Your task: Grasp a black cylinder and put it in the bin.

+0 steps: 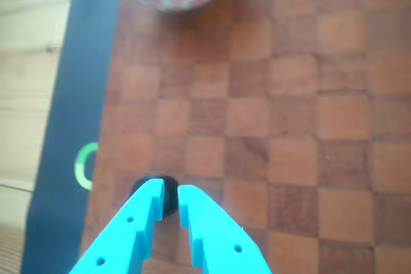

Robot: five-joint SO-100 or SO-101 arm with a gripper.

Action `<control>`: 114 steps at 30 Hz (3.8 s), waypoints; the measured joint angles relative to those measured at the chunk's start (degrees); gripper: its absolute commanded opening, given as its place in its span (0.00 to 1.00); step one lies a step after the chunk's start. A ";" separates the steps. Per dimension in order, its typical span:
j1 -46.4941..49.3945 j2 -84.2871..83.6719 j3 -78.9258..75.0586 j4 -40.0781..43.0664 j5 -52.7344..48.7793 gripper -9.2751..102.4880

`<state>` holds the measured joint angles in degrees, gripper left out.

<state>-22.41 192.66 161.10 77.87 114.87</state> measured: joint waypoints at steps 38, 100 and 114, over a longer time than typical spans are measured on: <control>-21.09 -73.56 -32.17 -6.33 7.03 0.32; -20.21 -93.60 -39.20 -2.11 6.68 0.18; -12.04 -93.60 -65.30 15.03 0.00 0.18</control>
<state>-34.45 99.05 95.80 92.90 114.87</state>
